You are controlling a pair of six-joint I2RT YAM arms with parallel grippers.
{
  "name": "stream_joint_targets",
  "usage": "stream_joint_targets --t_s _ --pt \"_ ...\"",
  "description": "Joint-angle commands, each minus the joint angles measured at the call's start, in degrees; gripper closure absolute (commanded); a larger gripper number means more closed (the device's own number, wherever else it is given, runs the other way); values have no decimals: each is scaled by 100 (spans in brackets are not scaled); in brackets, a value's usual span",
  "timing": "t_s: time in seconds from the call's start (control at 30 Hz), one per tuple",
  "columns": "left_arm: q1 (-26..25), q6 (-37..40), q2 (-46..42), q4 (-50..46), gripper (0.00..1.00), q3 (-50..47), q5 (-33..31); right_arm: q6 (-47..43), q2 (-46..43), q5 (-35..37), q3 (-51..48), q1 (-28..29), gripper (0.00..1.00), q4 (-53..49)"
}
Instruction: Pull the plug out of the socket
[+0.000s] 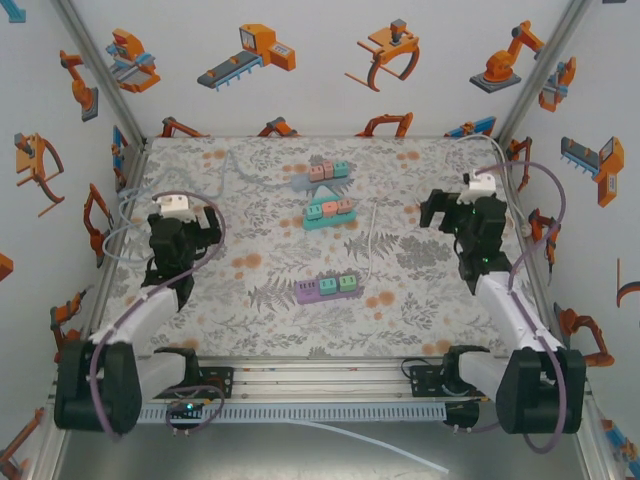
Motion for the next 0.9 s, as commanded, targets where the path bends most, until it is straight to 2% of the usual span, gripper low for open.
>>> stream_joint_targets --t_s 0.0,0.07,0.17,0.3,0.37,0.47,0.67,0.73,0.87 --pt "-274 -1023 -648 -1681 3 705 632 -409 359 -972 711 610 0 -1628" --pt "-451 -1488 -621 -2405 3 1214 1161 -667 776 -1069 1242 1026 1 -2292" --pt "-676 -1933 -183 -3272 3 1894 1643 -591 1449 -1256 1933 1435 2 -2962" --pt "-911 -2626 510 -3632 0 2213 2190 160 2343 -1710 2617 1705 13 -3579" --pt "-1241 -2871 644 -3552 5 2111 2146 790 2638 -1572 2742 1794 22 -3807" --pt "-1740 -3299 714 -3367 9 1860 2014 1581 2862 -1566 2526 1856 37 -3870" --pt "-2534 -3977 961 -3173 20 1318 1578 2470 2888 -1248 1647 2131 43 -3309" --pt "-2632 -4087 1129 -3048 24 1137 1603 2807 2854 -1241 1335 2142 44 -2966" --pt "-2785 -4232 1545 -2607 33 929 1960 3444 2857 -1566 713 2167 52 -2084"
